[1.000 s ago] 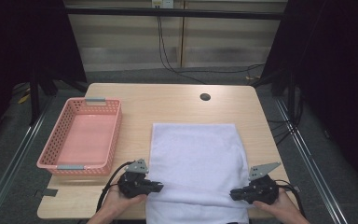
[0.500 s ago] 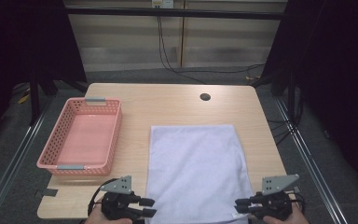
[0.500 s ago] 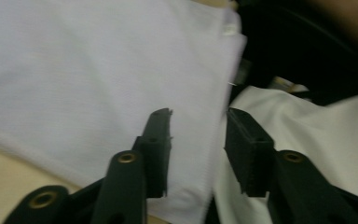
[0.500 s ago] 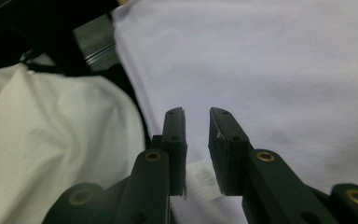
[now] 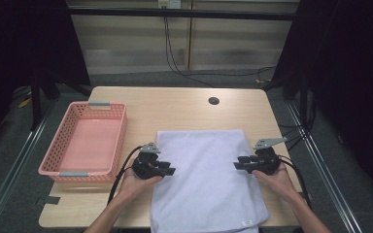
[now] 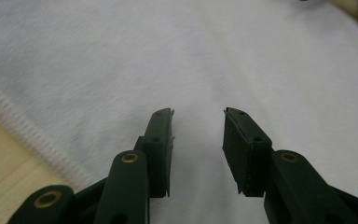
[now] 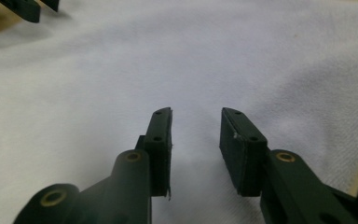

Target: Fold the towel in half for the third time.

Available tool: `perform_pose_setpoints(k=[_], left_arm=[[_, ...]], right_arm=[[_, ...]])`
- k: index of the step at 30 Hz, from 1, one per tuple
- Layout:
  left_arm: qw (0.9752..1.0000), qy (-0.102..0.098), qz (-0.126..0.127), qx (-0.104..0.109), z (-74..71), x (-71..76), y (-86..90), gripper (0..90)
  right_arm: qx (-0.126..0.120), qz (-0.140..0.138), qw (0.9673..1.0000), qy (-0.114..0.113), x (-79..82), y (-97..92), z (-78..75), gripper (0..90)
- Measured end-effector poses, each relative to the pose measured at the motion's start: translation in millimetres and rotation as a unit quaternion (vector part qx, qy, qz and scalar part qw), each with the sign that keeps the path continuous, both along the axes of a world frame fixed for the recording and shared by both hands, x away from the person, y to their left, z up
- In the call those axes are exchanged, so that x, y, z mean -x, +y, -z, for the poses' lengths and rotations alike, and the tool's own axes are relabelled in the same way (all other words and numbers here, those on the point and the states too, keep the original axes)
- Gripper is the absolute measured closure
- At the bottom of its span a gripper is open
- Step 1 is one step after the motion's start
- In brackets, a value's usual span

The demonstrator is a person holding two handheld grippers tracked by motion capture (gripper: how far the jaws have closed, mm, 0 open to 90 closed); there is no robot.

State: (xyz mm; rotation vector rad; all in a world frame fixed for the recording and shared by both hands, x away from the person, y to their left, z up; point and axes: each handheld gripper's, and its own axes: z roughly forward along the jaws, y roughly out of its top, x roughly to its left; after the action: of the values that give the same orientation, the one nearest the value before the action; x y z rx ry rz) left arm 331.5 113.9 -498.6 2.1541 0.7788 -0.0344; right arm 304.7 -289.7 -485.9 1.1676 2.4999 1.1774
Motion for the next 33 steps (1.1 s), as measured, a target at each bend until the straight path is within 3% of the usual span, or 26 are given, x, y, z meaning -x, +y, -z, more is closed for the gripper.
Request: perform_pose_setpoints(k=[3, 8, 11, 14, 17, 18, 19, 22, 23, 25, 26, 28, 32, 33], left_arm=[[1.0000, -0.002, 0.008, 0.005, 3.1, 4.4, 4.5, 62.7], [0.9995, 0.014, 0.024, 0.014, 3.8, 20.6, 13.6, 63.9], [0.9993, 0.020, 0.032, 0.006, 1.2, 35.7, 14.6, 66.1], [0.9984, 0.032, 0.046, 0.002, -1.3, 49.0, 16.3, 66.0], [0.9985, 0.019, 0.052, -0.007, -5.0, 52.8, 19.4, 65.7], [0.9990, 0.015, 0.041, -0.001, -7.4, 46.7, 21.2, 63.8], [0.9994, 0.010, 0.033, 0.003, -9.2, 41.0, 21.8, 63.0], [0.9996, -0.016, -0.010, 0.020, -16.0, 13.0, 20.8, 60.5], [0.9992, -0.031, -0.020, 0.015, -17.1, 5.8, 18.7, 60.6], [0.9992, -0.030, -0.027, 0.007, -14.7, -9.9, 13.9, 60.1], [0.9986, -0.026, -0.043, 0.019, -11.4, -19.4, 14.0, 58.5], [0.9982, -0.026, -0.054, 0.001, -8.3, -31.6, 13.9, 57.2], [0.9959, -0.029, -0.085, -0.010, -1.8, -50.0, 15.9, 52.9], [0.9950, -0.029, -0.095, -0.004, -0.9, -52.3, 15.2, 51.0]], right_arm=[[0.029, -0.001, 0.9995, 0.012, -0.7, 4.3, 10.5, 60.4], [0.023, -0.001, 0.9995, 0.022, 21.0, -2.2, 10.4, 60.4], [0.016, -0.010, 0.9990, 0.042, 38.1, -5.1, 8.5, 60.6], [0.020, -0.021, 0.9985, 0.047, 53.4, -5.0, 6.9, 60.5], [0.021, -0.036, 0.9981, 0.046, 58.8, -5.0, 5.1, 58.9], [0.012, -0.029, 0.9985, 0.046, 57.3, -6.6, 3.0, 58.4], [0.002, -0.016, 0.9995, 0.028, 52.2, -10.1, -0.2, 57.9], [0.001, 0.017, 0.9998, -0.009, 33.4, -18.4, -10.2, 57.0], [0.001, 0.023, 0.9996, -0.018, 25.0, -21.2, -13.2, 56.5], [0.005, 0.043, 0.9983, -0.038, 8.0, -26.8, -16.5, 53.6], [0.000, 0.053, 0.9978, -0.040, -0.5, -29.9, -17.0, 52.8], [-0.008, 0.071, 0.9968, -0.035, -17.2, -35.2, -15.7, 50.7], [-0.006, 0.079, 0.9967, -0.020, -41.5, -36.8, -5.1, 49.4], [-0.001, 0.079, 0.9968, -0.016, -47.7, -36.1, -0.4, 47.9]])
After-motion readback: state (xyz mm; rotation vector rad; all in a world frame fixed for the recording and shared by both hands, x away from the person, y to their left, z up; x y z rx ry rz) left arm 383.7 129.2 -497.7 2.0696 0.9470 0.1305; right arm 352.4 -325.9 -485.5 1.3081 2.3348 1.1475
